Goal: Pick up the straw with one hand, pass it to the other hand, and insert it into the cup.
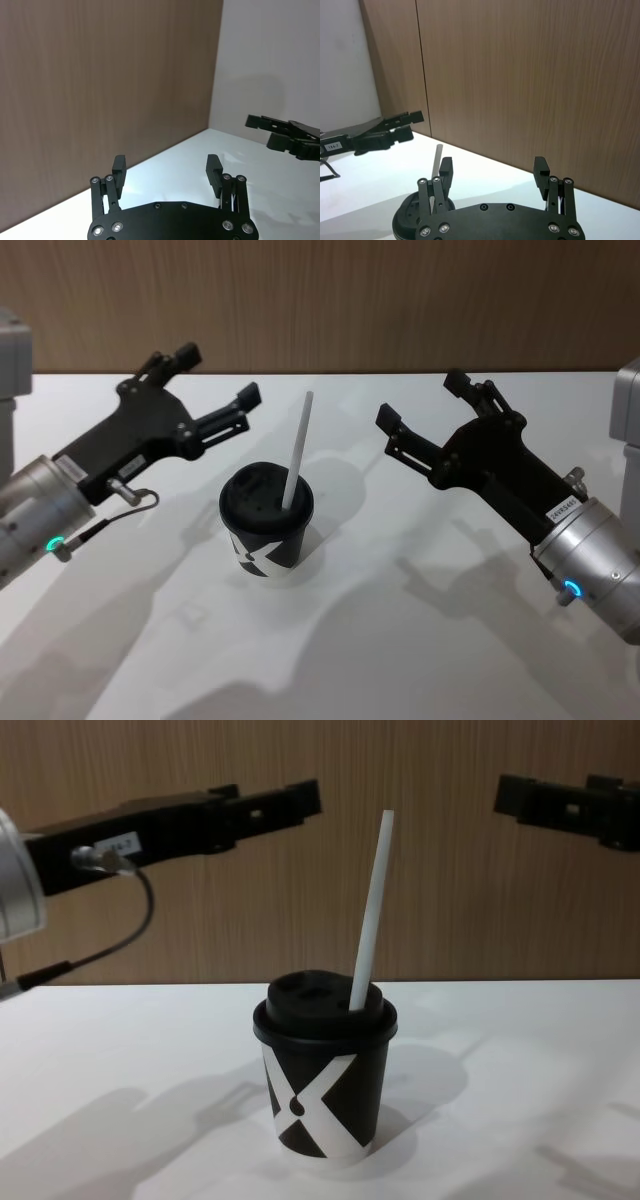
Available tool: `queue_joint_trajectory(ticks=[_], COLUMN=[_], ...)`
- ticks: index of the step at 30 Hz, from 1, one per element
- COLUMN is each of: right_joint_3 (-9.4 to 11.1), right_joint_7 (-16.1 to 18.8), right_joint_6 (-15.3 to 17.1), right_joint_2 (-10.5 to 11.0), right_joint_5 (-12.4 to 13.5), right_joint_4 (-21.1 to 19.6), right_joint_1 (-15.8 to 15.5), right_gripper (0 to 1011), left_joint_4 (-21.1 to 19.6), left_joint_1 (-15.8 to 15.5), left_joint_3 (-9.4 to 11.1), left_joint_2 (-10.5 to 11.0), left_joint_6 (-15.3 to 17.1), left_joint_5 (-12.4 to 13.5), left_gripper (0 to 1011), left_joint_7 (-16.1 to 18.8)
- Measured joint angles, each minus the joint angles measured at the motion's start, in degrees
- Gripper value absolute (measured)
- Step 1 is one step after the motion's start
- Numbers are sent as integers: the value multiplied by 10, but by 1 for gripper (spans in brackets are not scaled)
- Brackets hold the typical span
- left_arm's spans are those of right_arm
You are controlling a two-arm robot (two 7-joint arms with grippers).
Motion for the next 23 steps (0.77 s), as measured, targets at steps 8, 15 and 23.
queue_joint_trajectory(ticks=[8, 15, 23], right_joint_3=[0, 0, 0], right_joint_7=[0, 0, 0], right_joint_6=[0, 0, 0], right_joint_2=[0, 0, 0], right_joint_5=[0, 0, 0], right_joint_4=[0, 0, 0], right_joint_1=[0, 0, 0], right_gripper=[1001, 1001, 1001], left_joint_4=[-19, -27, -33], left_joint_1=[38, 56, 68], left_joint_3=[-30, -44, -53], left_joint_2=[7, 9, 11], left_joint_6=[-31, -44, -53], left_joint_5=[20, 32, 40], left_gripper=[1000, 1000, 1000], left_joint_7=[36, 54, 66])
